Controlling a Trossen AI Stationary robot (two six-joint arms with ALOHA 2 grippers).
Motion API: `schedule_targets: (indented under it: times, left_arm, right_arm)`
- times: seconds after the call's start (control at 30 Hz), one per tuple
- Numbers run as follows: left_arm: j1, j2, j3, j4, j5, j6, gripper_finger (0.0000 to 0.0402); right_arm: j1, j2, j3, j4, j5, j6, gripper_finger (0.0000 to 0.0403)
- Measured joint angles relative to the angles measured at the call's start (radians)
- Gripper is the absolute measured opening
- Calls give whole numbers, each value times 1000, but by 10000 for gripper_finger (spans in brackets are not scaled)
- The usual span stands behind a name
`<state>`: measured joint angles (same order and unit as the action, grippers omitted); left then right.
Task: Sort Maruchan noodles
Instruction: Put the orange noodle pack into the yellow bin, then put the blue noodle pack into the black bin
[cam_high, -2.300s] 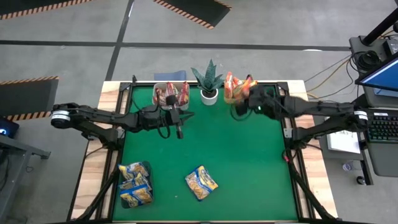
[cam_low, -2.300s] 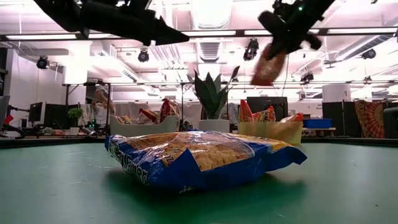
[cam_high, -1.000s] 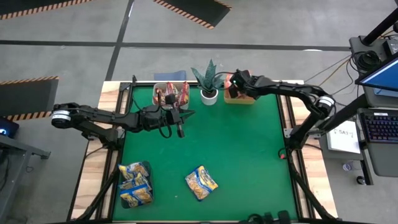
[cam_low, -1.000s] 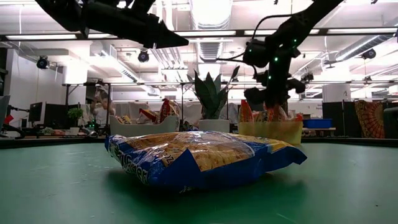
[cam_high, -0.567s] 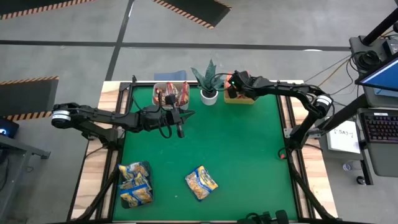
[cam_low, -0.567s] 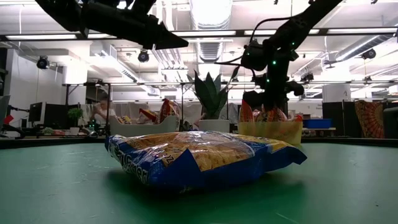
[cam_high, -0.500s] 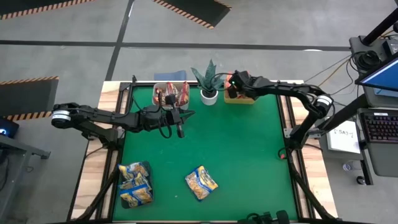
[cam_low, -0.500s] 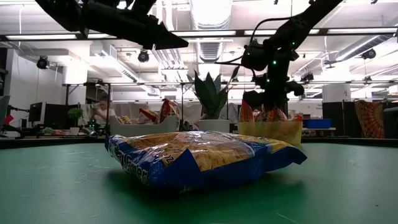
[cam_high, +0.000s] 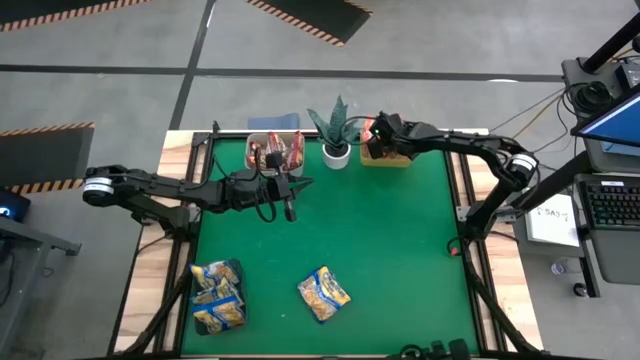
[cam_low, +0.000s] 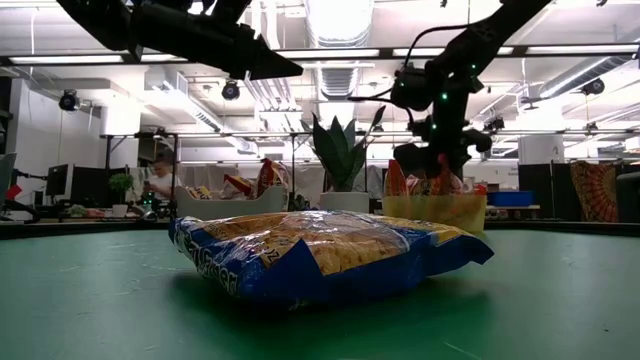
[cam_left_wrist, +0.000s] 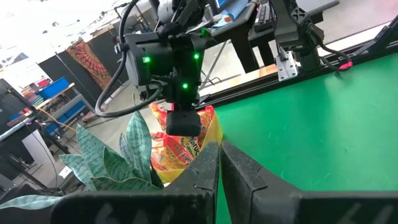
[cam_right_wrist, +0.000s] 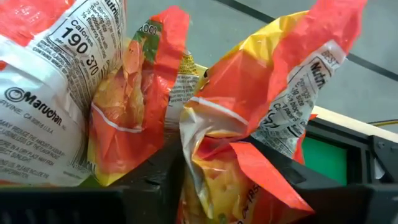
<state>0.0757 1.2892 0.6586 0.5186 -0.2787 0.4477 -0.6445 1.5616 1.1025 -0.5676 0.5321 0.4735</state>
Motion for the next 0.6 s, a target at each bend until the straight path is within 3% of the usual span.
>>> schedule_targets:
  times: [0.4, 0.6]
  left_arm:
    - [0, 0, 0, -2, 0, -19, 0]
    - [0, 0, 0, 3, 0, -65, 0]
  right_arm:
    - [19, -16, 183, -297, 14, -53, 209]
    - [123, -134, 142, -323, 17, -74, 222]
